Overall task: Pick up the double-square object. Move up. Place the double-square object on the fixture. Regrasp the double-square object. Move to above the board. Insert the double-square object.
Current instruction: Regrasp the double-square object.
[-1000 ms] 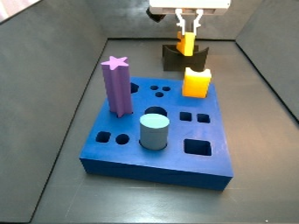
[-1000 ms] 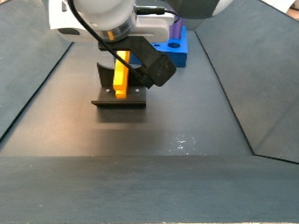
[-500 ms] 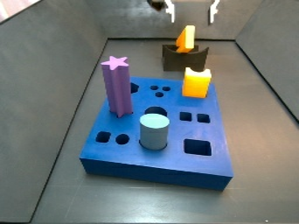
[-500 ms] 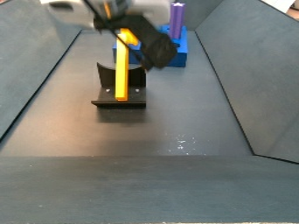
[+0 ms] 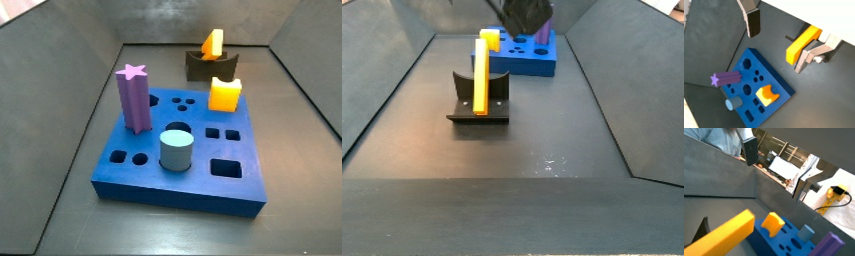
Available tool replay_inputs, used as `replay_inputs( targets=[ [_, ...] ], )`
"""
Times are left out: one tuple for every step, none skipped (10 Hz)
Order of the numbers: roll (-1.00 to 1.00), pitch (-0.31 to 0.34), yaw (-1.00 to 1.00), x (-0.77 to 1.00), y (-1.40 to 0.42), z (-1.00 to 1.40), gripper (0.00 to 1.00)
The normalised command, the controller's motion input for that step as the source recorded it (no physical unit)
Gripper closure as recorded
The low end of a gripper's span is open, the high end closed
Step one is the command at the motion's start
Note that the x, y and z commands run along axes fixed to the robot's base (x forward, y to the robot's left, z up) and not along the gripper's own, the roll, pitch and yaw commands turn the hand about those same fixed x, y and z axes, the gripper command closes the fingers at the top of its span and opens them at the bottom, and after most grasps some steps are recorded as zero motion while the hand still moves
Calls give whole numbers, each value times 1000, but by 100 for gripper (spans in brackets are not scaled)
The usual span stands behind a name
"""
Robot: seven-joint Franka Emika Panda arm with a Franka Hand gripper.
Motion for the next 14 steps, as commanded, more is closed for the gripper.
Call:
replay_inputs(
  targets=[
    [1000, 81, 31, 130, -843, 428, 0],
    [1000, 81, 30, 144, -823, 379, 0],
    [1000, 78, 29, 68, -635, 246, 0],
    [1000, 74, 28, 21, -438, 109, 0],
    [1000, 71, 27, 0, -239, 52, 0],
    [1000, 71, 25, -16, -65, 46, 0],
    [1000, 70, 25, -12, -58, 21, 0],
    [1000, 67, 24, -9, -55, 12, 0],
    [1000, 65, 24, -13, -36, 13, 0],
    [1000, 62, 24, -8, -22, 13, 0],
    [1000, 59, 24, -2, -19, 13, 0],
    [1000, 57, 25, 6, -20, 6, 0],
    [1000, 56, 26, 11, -20, 3, 0],
    [1000, 58, 27, 17, -18, 8, 0]
  ],
)
